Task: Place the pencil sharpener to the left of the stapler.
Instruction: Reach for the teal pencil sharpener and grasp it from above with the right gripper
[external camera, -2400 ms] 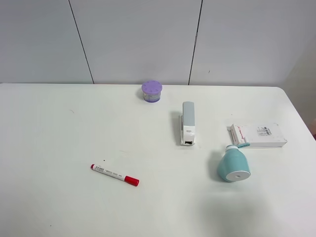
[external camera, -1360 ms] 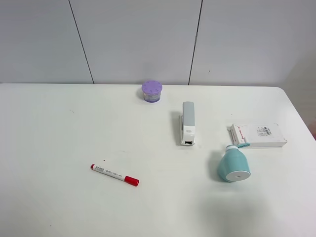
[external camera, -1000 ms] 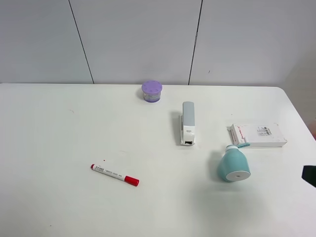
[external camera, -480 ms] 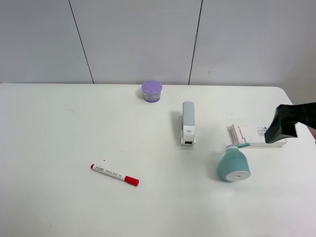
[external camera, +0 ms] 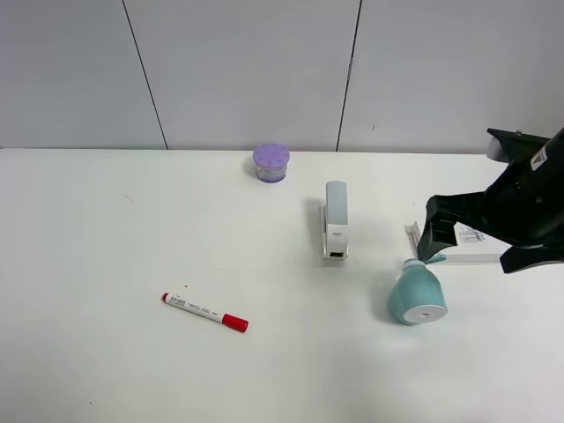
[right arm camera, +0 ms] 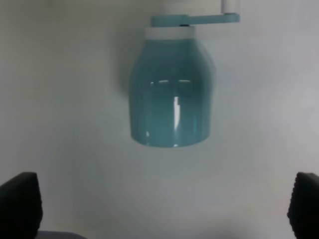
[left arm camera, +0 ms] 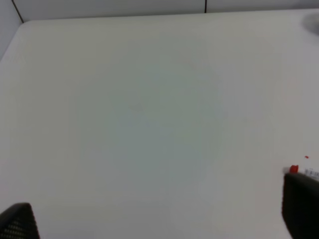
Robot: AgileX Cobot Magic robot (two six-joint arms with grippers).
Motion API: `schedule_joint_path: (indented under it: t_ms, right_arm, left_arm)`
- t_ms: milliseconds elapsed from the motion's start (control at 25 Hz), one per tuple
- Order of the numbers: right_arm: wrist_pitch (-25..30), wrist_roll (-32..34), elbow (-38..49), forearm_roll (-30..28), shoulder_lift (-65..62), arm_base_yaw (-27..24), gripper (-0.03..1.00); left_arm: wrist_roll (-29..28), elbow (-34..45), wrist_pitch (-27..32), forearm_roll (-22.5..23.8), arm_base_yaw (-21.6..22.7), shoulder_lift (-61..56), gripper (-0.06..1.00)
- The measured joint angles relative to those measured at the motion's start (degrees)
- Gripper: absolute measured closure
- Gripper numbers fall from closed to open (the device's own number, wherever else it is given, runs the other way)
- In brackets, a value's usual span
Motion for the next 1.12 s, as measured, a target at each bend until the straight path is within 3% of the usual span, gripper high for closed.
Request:
schedule_joint_path:
  t_ms: [640, 880, 1120]
  right_arm:
    - [-7.65, 0.91, 0.0, -1.54, 12.85, 3.15, -0.02]
    - [-7.9, 0.91, 0.17, -2.31, 17.18, 3.52, -0.02]
    - [-15.21, 0.98, 7.38, -4.18, 17.54, 3.52, -0.02]
  left_arm:
    - [0.0, 0.0, 0.0, 0.0, 0.0, 0.0, -0.04]
    - [-0.06, 0.0, 0.0, 0.0, 0.0, 0.0, -0.04]
    - [-0.06, 0.0, 0.0, 0.0, 0.0, 0.0, -0.04]
